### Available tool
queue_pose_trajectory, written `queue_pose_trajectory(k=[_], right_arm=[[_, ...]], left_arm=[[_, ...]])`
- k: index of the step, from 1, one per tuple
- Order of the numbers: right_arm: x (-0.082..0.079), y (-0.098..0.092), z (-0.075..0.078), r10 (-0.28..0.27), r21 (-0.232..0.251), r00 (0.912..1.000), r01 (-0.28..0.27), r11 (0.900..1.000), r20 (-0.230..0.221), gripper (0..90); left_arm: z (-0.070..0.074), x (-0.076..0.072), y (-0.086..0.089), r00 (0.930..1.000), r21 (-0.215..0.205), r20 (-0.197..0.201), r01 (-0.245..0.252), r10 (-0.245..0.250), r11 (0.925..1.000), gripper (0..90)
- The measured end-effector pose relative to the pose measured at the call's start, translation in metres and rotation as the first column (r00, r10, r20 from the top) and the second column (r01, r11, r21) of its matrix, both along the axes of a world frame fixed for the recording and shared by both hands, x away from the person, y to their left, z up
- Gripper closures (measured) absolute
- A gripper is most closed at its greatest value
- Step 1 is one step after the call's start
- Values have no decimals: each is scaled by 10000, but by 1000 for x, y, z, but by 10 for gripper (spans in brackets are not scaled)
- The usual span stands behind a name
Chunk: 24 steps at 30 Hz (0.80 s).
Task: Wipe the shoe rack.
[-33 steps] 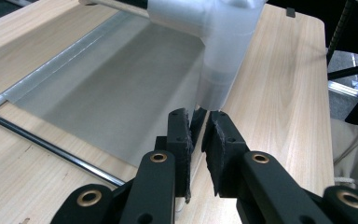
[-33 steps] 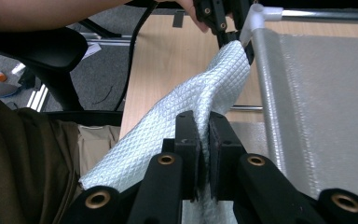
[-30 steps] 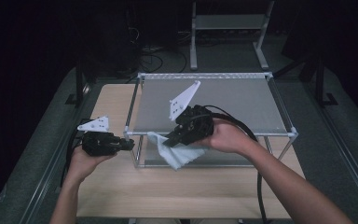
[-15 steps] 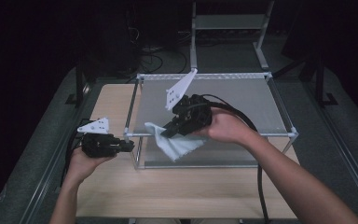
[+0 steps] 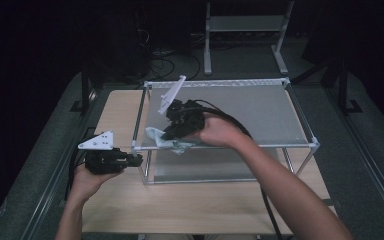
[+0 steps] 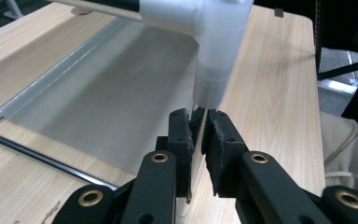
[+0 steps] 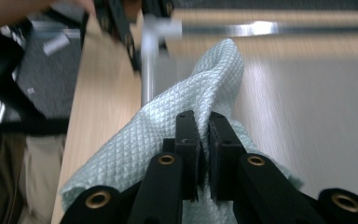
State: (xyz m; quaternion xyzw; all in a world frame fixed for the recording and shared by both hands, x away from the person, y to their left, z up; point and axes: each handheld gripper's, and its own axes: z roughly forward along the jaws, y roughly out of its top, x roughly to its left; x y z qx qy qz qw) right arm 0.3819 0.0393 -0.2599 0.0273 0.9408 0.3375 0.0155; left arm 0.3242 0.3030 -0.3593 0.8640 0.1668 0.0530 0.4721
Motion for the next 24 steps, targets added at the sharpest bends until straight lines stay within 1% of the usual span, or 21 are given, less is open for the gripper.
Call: queue_pose_trajectory(k=[1,2,3,5,6,7,8,11,12,13,14,15,16,17,18,20,21,22,23,24], right_arm=[[0,0,0,0,0,10000,0,10000,0,834],[0,11,-1,59,175,10000,-57,9998,-74,834],[0,15,-2,121,178,9999,-121,9998,-11,834],[1,15,-1,128,168,9999,-127,9998,-37,834],[1,9,-1,82,50,9999,-81,10000,-134,833],[1,9,-1,82,50,9999,-81,10000,-134,833],[-1,-1,-1,-33,-48,9997,32,10000,-259,834],[-2,-1,-2,-63,39,9997,64,10000,-253,835],[-2,10,-3,-22,243,9997,28,9997,-255,834],[-2,10,-3,-22,243,9997,28,9997,-255,834],[-3,24,-3,61,344,9999,-56,9994,-118,834],[-3,24,-3,61,344,9999,-56,9994,-118,834],[-5,29,-2,83,280,10000,-83,9996,-6,834],[-5,29,-2,83,280,10000,-83,9996,-6,834],[-6,22,-1,45,128,10000,-46,9999,28,834],[-7,8,0,-138,-115,9999,139,9998,84,834],[-7,8,0,-138,-115,9999,139,9998,84,834],[-4,1,-1,-326,-134,9994,324,9994,-142,834],[-4,1,-1,-326,-134,9994,324,9994,-142,834],[-5,10,-1,-328,-84,9995,328,9994,-37,834]], left_arm=[[0,0,0,10000,0,0,0,0,10000,805],[0,-1,1,10000,-24,27,-17,17,10000,806],[0,-1,1,10000,-24,27,-17,17,10000,807],[-1,-1,4,10000,-56,31,-90,90,9999,807],[-1,-2,6,9999,-78,15,-117,117,9999,807],[-1,-2,6,9999,-78,15,-117,117,9999,807],[-1,-3,6,10000,-99,31,-57,58,9999,807],[-1,-3,5,10000,-71,28,-34,34,10000,806],[-1,-4,5,9999,-67,85,-98,99,9999,807],[-1,-4,5,9999,-67,85,-98,99,9999,807],[0,-4,6,9999,-21,78,-97,98,10000,807],[0,-4,6,9999,-21,78,-97,98,10000,808],[0,-4,9,9999,-11,65,-137,137,9999,808],[0,-4,9,9999,-11,65,-137,137,9999,808],[0,-5,10,9999,-82,35,-133,133,9999,808],[-1,-6,10,9999,-82,19,-136,136,9999,807],[-1,-6,10,9999,-78,21,-106,107,9999,807],[-1,-6,8,10000,-90,-7,-66,65,9999,808],[0,-6,8,10000,-24,27,-77,77,10000,808],[0,-6,8,10000,5,42,-78,78,10000,808]])
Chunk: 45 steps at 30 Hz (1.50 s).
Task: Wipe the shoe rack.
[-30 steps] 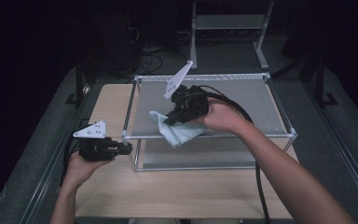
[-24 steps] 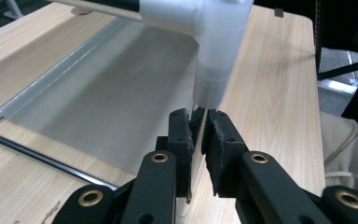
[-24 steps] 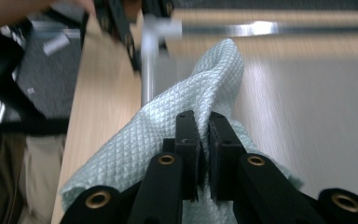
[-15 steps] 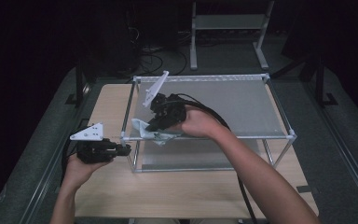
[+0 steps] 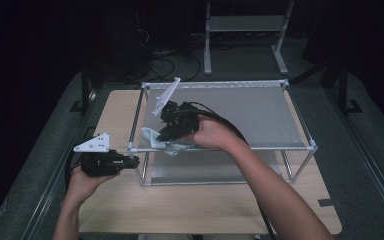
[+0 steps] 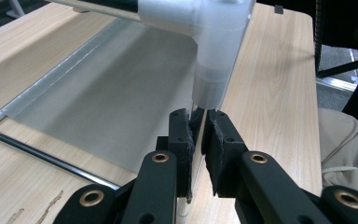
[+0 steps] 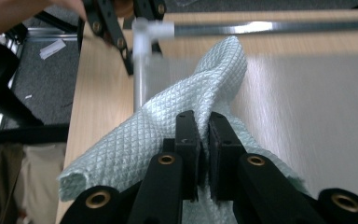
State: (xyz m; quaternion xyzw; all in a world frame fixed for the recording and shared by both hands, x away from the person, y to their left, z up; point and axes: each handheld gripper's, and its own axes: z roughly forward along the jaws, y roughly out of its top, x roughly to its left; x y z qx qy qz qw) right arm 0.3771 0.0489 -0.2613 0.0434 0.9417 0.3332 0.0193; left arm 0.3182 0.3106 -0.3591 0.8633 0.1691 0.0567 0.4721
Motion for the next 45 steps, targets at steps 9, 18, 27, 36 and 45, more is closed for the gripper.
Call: queue_pose_trajectory(k=[9,18,27,36,45], right_arm=[[-1,7,0,215,-44,9996,-214,9998,158,832],[-1,10,0,227,-16,9993,-227,9997,293,831],[3,16,-2,80,90,9995,-82,9999,314,832],[-2,-6,0,14,-168,9995,-9,9999,321,832],[6,1,1,112,-380,9992,-97,9992,381,832]], left_arm=[[-2,-1,5,10000,-185,-80,-23,22,9998,806],[-1,-2,9,9998,-109,-22,-200,199,9997,808],[-1,-2,11,9998,-148,-18,-188,188,9997,807],[0,-1,10,10000,-16,-41,-26,26,10000,807],[0,0,11,10000,-65,-58,55,-56,10000,807]])
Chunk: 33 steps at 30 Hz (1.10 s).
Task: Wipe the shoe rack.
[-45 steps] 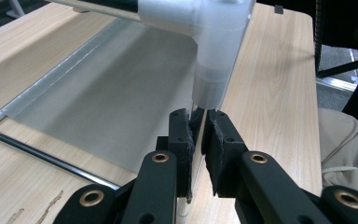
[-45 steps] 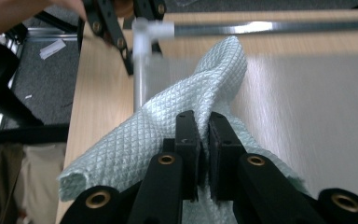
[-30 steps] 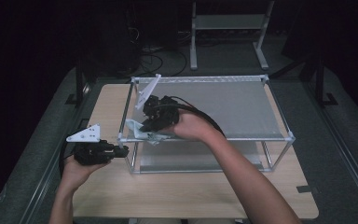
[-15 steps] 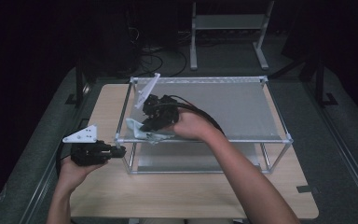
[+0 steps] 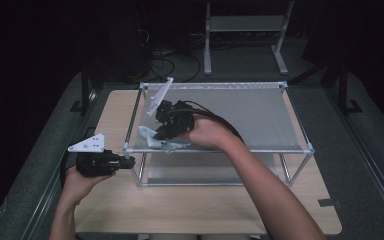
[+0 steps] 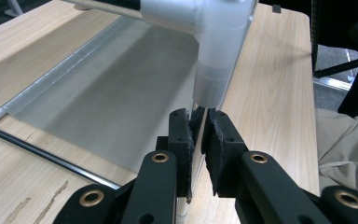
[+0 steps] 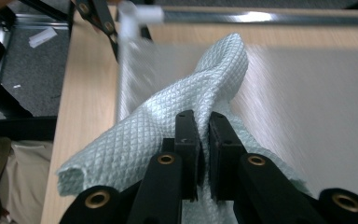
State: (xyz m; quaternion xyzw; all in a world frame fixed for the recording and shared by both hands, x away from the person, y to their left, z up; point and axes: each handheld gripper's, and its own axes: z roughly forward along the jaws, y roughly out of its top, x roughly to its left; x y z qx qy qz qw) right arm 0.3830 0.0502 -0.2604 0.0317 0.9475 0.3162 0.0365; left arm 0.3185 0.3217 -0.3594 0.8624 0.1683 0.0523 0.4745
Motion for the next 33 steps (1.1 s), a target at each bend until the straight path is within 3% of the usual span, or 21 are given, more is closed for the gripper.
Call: queue_pose_trajectory(k=[2,3,4,5,7,9,11,13,16,19,22,25,28,29,31,33], right_arm=[[2,-1,-1,-78,46,10000,78,10000,-62,832],[2,11,-2,-36,222,10000,37,9997,-52,832],[2,11,-2,-36,222,10000,37,9997,-52,832],[0,26,-2,65,376,10000,-65,9993,-22,832],[-1,32,-2,135,319,9999,-138,9994,97,832],[-1,29,-1,156,313,9999,-157,9994,58,832],[1,9,-2,-145,102,9999,145,9998,92,832],[3,-2,-2,-407,186,9992,407,9990,-19,832],[1,4,-3,-415,207,9990,412,9989,140,832],[3,22,-4,-257,338,9997,255,9991,57,831],[4,17,-2,-305,215,9995,305,9993,35,831],[10,-11,-3,-720,141,9973,722,9973,-169,832],[6,-10,-5,-747,165,9972,747,9971,-27,833],[4,1,-4,-485,463,9987,492,9977,-152,832],[0,10,-5,-304,408,9995,307,9987,-81,833],[0,7,-3,-200,353,9996,206,9992,-185,832]], left_arm=[[0,0,-2,10000,-2,4,-11,11,10000,807],[0,-1,-2,10000,37,50,-51,51,10000,807],[0,-1,-2,10000,37,50,-51,51,10000,808],[0,-1,-2,10000,47,30,-82,82,10000,807],[1,-1,1,10000,81,24,-71,71,9999,807],[0,-2,1,10000,53,27,-77,76,10000,808],[0,-2,2,10000,26,22,-67,67,10000,807],[1,-2,0,10000,78,40,-76,76,9999,807],[1,-2,0,10000,89,25,-88,87,9999,807],[1,-2,1,9999,106,41,-138,138,9998,807],[1,-2,4,9999,57,23,-150,150,9999,807],[0,-1,3,10000,9,12,-83,83,10000,806],[0,0,3,10000,-8,-19,-88,88,10000,805],[0,-1,3,9999,9,1,-110,110,9999,805],[1,-1,5,9999,77,-33,-104,104,9999,805],[1,-2,5,9999,62,-27,-118,118,9999,805]])
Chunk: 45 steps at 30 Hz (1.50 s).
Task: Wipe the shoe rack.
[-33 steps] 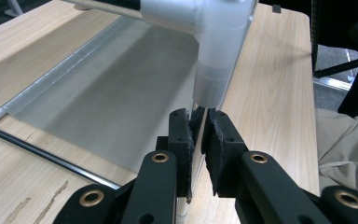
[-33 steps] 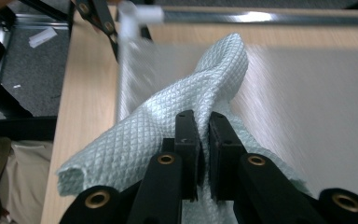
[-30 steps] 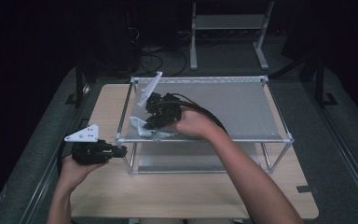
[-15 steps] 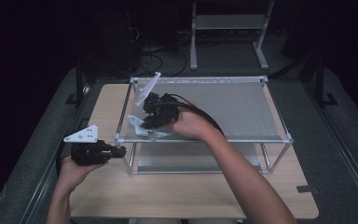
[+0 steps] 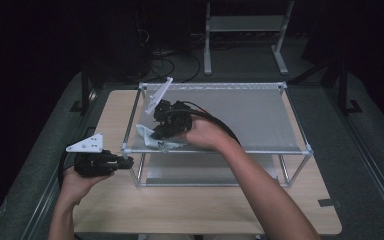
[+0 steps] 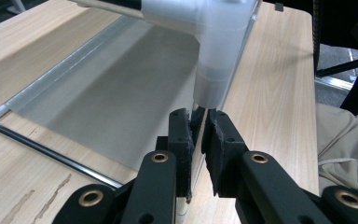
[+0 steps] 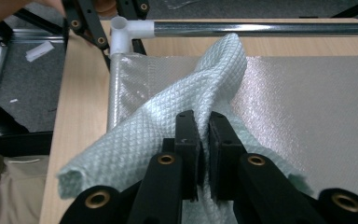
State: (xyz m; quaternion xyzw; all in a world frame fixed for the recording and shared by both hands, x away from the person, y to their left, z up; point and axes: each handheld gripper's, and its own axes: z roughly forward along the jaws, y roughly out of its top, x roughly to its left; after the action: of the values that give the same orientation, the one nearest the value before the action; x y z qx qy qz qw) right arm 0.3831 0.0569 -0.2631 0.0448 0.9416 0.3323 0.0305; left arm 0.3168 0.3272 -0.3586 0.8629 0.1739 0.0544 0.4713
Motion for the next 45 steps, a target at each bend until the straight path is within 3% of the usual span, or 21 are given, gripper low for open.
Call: queue_pose_trajectory(k=[1,4,7,10,13,15,16,19,22,25,26,27,28,29,30,34,37,39,41,42,45], right_arm=[[0,0,0,0,0,10000,0,10000,0,832],[2,-30,1,-313,-317,9995,310,9990,-104,833],[2,-34,0,-441,-288,9989,436,9986,-180,832],[0,-21,0,-254,-235,9996,252,9994,-100,832],[-1,-27,0,-179,-248,9997,175,9995,-151,831],[-2,-42,1,-298,-419,9995,292,9987,-135,831],[-3,-62,2,-616,-667,9981,613,9959,-27,831],[-2,-74,1,-808,-567,9967,802,9952,-77,831],[-3,-62,-1,-725,-399,9974,724,9966,-15,831],[-4,-64,1,-623,-404,9980,620,9973,-63,830],[-5,-76,1,-637,-536,9980,634,9966,-52,830],[-5,-76,1,-637,-536,9980,634,9966,-52,830],[-6,-96,1,-880,-669,9961,874,9939,-66,830],[-6,-96,1,-880,-669,9961,874,9939,-66,830],[-7,-110,0,-1071,-603,9942,1063,9925,-107,831],[-8,-103,-1,-1046,-506,9945,1042,9933,-50,831],[-7,-86,-2,-762,-324,9971,759,9966,-75,830],[-7,-89,-1,-729,-304,9973,725,9969,-130,829],[-9,-100,-1,-810,-410,9966,804,9959,-141,829],[-11,-120,-1,-1100,-458,9938,1093,9930,-147,829],[-13,-130,-2,-1239,-353,9921,1232,9918,-201,829]], left_arm=[[0,0,1,10000,12,11,-7,7,10000,805],[-1,-1,4,10000,-90,-54,-51,51,9999,804],[-1,-1,4,10000,-70,-6,-71,71,9999,804],[0,-2,7,9999,-46,-16,-132,132,9999,804],[0,-3,9,9999,-77,-42,-160,160,9998,805],[-1,-3,11,9998,-95,-33,-183,183,9998,805],[-1,-4,11,9998,-83,-13,-189,188,9998,804],[-1,-4,10,9998,-83,-16,-180,180,9998,803],[0,-5,12,9995,-56,-71,-299,298,9995,803],[0,-5,14,9996,-75,-69,-292,292,9995,802],[-1,-6,15,9995,-126,-79,-315,314,9994,802],[-1,-6,15,9995,-143,-85,-308,306,9994,802],[-1,-6,15,9995,-153,-87,-299,298,9994,802],[-1,-5,15,9995,-148,-90,-289,287,9995,802],[-1,-5,14,9996,-193,-95,-266,264,9995,802],[-1,-5,14,9994,-212,-113,-321,318,9993,801],[-1,-6,17,9993,-119,-101,-359,357,9993,801],[-1,-6,17,9993,-169,-108,-370,368,9992,801],[-1,-6,18,9994,-145,-95,-341,340,9993,801],[-1,-7,18,9994,-153,-83,-346,345,9993,801],[-1,-6,17,9993,-132,-73,-358,357,9993,802]])
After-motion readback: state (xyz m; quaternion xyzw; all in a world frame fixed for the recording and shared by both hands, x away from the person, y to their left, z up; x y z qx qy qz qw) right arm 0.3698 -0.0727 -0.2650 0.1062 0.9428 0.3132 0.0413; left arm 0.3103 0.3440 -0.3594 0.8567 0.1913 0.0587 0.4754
